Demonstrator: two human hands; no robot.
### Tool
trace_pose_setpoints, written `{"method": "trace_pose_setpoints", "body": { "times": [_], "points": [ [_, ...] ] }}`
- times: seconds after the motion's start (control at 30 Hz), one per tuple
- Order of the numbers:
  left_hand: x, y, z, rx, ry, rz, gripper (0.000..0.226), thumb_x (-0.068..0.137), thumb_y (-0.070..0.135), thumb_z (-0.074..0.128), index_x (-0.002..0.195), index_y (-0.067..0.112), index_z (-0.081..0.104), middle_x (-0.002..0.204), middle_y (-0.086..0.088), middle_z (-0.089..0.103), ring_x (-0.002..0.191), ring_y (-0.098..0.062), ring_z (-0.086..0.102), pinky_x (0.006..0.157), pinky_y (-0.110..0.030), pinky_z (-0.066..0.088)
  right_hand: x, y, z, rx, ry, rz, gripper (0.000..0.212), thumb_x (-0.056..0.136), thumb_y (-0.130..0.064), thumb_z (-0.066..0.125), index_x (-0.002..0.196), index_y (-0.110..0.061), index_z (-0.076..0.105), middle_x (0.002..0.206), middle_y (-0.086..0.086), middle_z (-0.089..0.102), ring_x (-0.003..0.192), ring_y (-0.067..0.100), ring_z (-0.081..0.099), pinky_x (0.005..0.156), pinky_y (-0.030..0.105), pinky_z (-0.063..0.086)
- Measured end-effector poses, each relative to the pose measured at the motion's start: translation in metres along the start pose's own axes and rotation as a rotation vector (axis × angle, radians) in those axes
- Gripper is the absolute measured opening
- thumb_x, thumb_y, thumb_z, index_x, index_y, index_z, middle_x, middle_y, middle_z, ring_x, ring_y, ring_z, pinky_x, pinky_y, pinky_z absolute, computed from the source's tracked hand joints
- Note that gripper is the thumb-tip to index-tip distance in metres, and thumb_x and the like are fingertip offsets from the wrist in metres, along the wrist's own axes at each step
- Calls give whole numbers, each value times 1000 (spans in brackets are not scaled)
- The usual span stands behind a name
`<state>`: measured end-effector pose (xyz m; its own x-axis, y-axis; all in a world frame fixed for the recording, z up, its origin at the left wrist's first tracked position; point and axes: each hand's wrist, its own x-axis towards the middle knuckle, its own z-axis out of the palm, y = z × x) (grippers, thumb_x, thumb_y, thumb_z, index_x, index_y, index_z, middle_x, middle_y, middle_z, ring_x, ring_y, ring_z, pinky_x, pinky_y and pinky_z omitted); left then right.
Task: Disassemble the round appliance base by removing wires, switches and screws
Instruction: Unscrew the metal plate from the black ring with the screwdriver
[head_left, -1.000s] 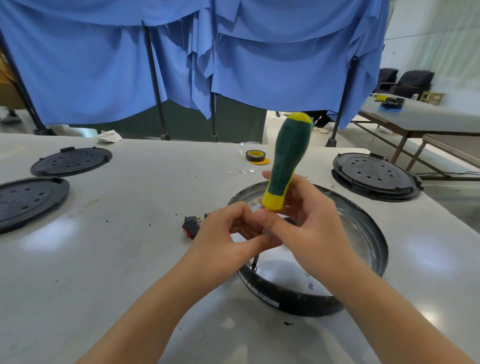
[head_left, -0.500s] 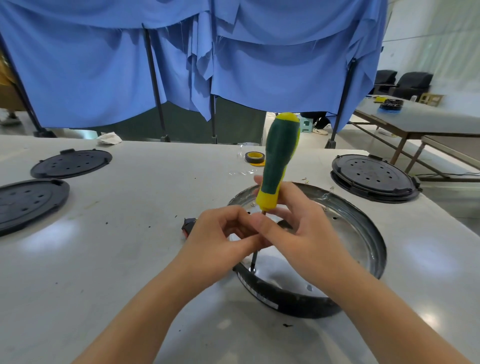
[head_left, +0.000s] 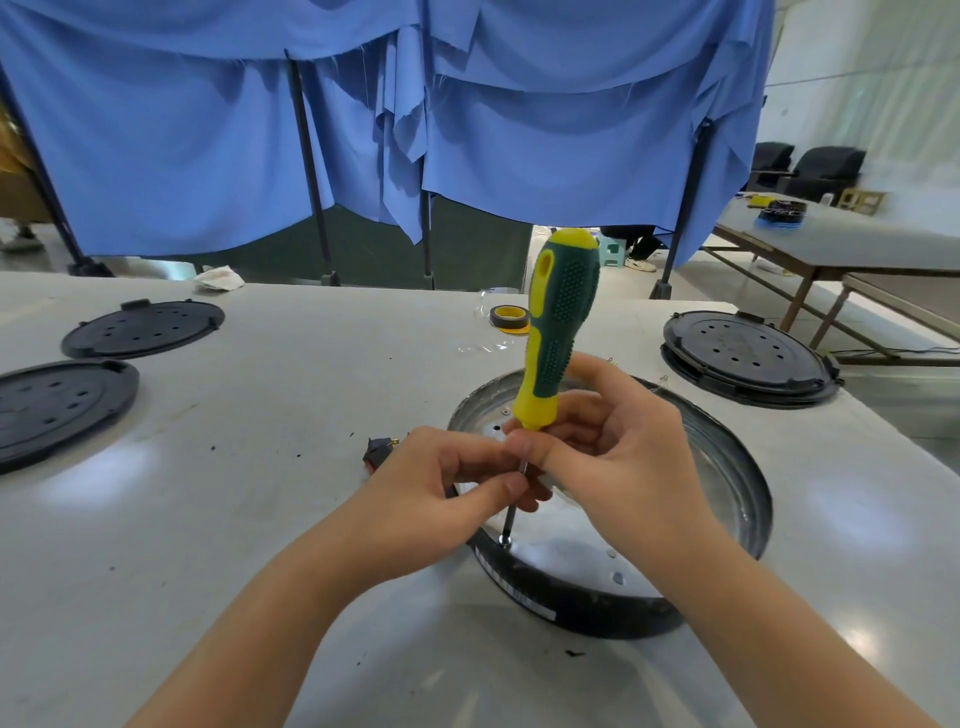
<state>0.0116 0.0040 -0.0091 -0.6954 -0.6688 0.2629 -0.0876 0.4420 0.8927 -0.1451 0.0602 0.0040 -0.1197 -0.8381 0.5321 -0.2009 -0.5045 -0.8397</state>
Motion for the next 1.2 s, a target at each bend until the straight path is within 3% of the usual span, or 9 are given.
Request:
{"method": "trace_pose_setpoints", "body": {
  "times": [0.1, 0.27, 0.4, 0.5, 0.6, 0.77, 0.9, 1.0, 1.2],
  "points": [
    [0, -1, -2, 2, 17, -7, 22, 89, 7, 62, 96, 23, 75, 87, 5, 77, 86, -12, 72, 83, -23, 55, 0, -1, 1, -16, -27, 15, 44, 78, 5, 72, 107, -26, 62, 87, 1, 74, 76, 17, 72, 59, 27, 59],
    [3, -1, 1, 41, 144, -3, 16, 72, 13, 80, 80, 26, 75, 74, 6, 75, 73, -10, 71, 74, -22, 57, -1, -3, 1, -121, -32, -1, 31, 79, -5, 74, 102, -25, 65, 91, -9, 72, 90, 11, 69, 81, 25, 56],
    [4, -2, 4, 46, 205, -2, 15, 67, 16, 84, 75, 20, 72, 69, 3, 72, 68, -12, 68, 66, -21, 55, 1, -1, 2, -107, -11, -3, 32, 77, -3, 75, 102, -21, 67, 86, -11, 71, 82, 7, 68, 76, 18, 53],
    [2, -1, 3, 61, 143, -2, 12, 77, 16, 77, 86, 23, 74, 78, 4, 74, 77, -11, 70, 75, -27, 57, 1, 0, 1, -84, -12, -6, 34, 77, -1, 74, 97, -28, 67, 79, -13, 70, 74, 5, 68, 68, 15, 52],
    [-1, 2, 1, 73, 54, 11, 20, 87, 9, 65, 95, 26, 74, 86, 9, 76, 85, -7, 71, 80, -19, 54, 1, 2, 0, -27, 2, 9, 42, 76, 3, 73, 96, -33, 66, 78, -2, 70, 70, 12, 69, 62, 21, 55],
    [1, 3, 2, 38, 70, -29, 18, 85, 5, 67, 90, 20, 75, 80, 7, 76, 78, -9, 73, 75, -17, 55, 1, 2, -1, -38, -25, 18, 38, 79, 0, 71, 102, -30, 64, 89, -2, 74, 80, 14, 71, 69, 22, 56],
    [2, 2, 6, 70, 181, -7, 10, 70, 14, 81, 78, 18, 74, 71, 5, 74, 68, -12, 71, 69, -25, 58, -1, -1, 0, -129, -20, 16, 35, 79, -7, 74, 103, -30, 64, 90, -8, 72, 89, 12, 70, 79, 26, 57],
    [3, 1, 8, 112, 227, 1, 16, 66, 22, 84, 75, 21, 71, 69, 5, 71, 66, -12, 68, 65, -21, 55, -1, -2, 1, -139, -5, 22, 34, 77, -7, 76, 101, -29, 66, 85, -13, 71, 83, 9, 69, 77, 26, 57],
    [-1, 2, 2, 137, 48, 21, 20, 88, 12, 65, 96, 27, 73, 84, 13, 75, 83, -4, 71, 77, -15, 53, 0, 1, -1, -139, 12, 11, 37, 76, -4, 76, 97, -33, 67, 78, -11, 69, 71, 9, 68, 65, 20, 55]
  ]
}}
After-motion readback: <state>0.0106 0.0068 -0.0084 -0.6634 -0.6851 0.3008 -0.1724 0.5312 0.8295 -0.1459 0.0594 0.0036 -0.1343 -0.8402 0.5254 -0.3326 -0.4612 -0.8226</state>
